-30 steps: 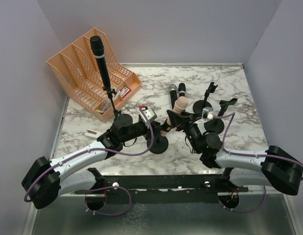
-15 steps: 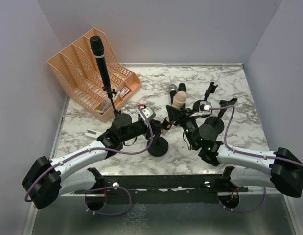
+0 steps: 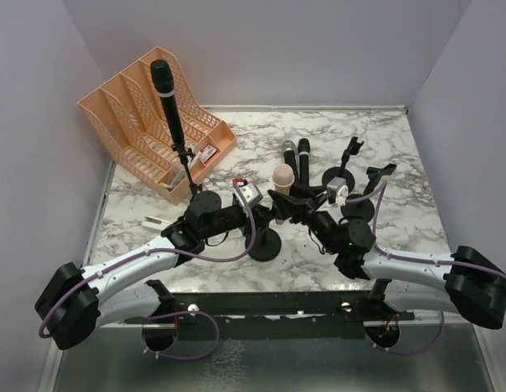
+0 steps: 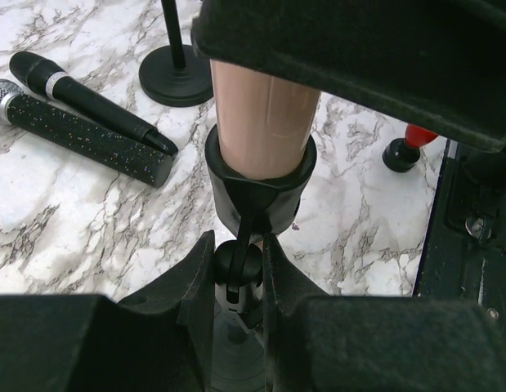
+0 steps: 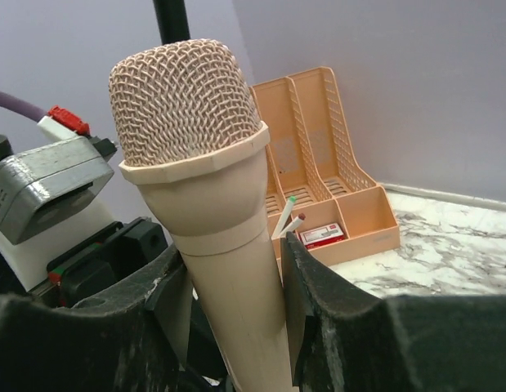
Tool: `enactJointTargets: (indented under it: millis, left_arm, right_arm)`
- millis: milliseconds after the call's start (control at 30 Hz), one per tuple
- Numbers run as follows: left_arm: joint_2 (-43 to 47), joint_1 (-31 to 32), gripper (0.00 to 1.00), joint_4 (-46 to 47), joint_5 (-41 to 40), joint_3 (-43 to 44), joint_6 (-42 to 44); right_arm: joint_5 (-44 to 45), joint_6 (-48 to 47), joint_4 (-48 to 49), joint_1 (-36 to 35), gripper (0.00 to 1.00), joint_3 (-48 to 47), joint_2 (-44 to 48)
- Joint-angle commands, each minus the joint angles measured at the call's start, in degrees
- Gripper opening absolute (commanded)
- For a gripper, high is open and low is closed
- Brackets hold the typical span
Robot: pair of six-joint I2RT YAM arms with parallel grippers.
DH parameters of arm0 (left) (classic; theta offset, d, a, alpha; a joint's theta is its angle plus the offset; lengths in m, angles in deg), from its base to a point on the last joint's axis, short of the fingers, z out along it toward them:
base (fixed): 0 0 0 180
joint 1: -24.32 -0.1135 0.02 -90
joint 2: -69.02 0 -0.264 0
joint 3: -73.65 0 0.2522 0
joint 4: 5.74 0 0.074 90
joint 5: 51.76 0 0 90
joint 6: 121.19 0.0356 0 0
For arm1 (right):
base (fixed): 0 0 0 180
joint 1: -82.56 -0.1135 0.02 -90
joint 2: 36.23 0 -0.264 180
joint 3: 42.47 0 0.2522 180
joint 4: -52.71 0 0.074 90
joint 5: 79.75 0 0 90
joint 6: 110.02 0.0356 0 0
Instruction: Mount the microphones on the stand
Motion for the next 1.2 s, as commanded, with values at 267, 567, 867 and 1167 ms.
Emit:
enactJointTargets:
  millis: [267, 567, 867, 1167]
  left_arm:
    - [-1.85, -0.39, 0.00, -2.50, -5.71, -1.93, -0.65]
    - [-0.53, -0.38, 0.00, 0.44, -14.63, -0.06, -1.51]
    - [-8.82, -0.39, 0.00, 3.66, -27.56, 9.57, 1.15]
    - [-19.53, -0.71, 0.00, 4.36, -47.44, 18.40, 0.00]
  right_arm:
    - [1.12, 8.20, -11.33, -3.07, 0.63, -2.95, 10.97]
    - [0.79, 7.57, -26.99, -3.09, 0.68, 0.01, 27.36]
    - [5.14, 9.89, -33.62, -3.11, 0.66, 1.48, 36.17]
    - [9.52, 12.36, -39.78, -3.12, 0.64, 0.55, 37.83]
